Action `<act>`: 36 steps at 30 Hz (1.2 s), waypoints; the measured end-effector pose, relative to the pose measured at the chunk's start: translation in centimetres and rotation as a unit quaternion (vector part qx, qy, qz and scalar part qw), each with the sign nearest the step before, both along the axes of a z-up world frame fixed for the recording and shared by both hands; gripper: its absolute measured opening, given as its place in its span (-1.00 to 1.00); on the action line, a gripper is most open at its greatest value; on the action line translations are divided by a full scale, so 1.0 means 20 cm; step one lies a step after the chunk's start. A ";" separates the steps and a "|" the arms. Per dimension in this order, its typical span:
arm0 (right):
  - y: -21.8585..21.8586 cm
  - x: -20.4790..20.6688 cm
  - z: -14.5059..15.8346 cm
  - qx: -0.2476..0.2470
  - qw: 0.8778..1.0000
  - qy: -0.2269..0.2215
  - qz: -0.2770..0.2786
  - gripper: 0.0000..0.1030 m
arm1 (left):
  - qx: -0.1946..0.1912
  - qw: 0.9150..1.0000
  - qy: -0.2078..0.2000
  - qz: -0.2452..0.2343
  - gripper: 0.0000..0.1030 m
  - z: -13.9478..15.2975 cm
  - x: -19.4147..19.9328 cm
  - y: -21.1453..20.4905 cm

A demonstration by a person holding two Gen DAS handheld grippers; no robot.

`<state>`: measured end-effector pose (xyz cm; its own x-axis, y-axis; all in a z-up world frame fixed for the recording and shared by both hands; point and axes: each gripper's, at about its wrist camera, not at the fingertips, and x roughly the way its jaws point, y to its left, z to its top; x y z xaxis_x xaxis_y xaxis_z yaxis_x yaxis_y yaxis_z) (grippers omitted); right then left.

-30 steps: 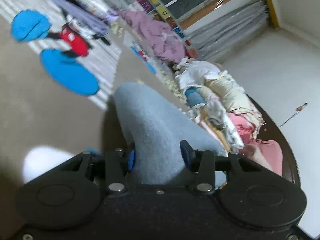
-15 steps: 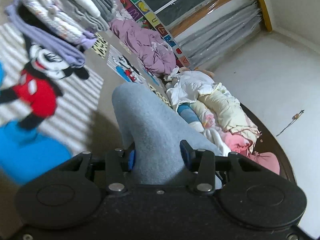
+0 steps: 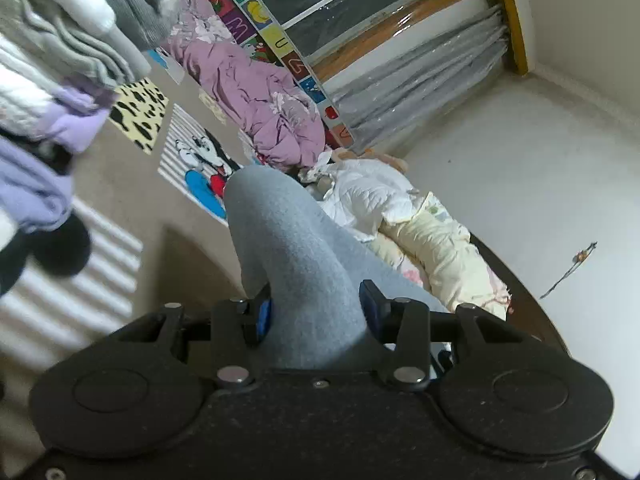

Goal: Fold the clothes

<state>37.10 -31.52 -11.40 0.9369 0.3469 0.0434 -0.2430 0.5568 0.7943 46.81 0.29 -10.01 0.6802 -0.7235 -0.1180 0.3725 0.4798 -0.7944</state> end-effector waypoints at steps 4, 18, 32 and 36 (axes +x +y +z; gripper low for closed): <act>0.01 0.12 -0.04 -0.013 1.000 -0.007 -0.025 0.11 | -0.018 1.000 0.001 -0.004 -0.20 -0.11 0.12 -0.02; 0.19 0.14 0.01 -0.250 0.947 0.078 -0.189 0.61 | 0.091 0.991 -0.063 0.074 0.36 -0.06 0.01 0.02; 0.20 0.42 -0.03 -0.299 0.949 0.100 -0.024 0.58 | 0.177 0.984 -0.026 0.000 0.37 -0.10 0.11 -0.13; 0.23 0.28 0.02 -0.323 0.943 0.058 -0.059 0.52 | 0.184 0.983 -0.017 0.020 0.59 -0.04 0.09 -0.05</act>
<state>42.66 -26.92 -11.05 0.9563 0.1584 -0.2459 -0.0813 0.9514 0.2969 48.70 -0.64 -10.78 0.7157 -0.6081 -0.3434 0.3702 0.7473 -0.5518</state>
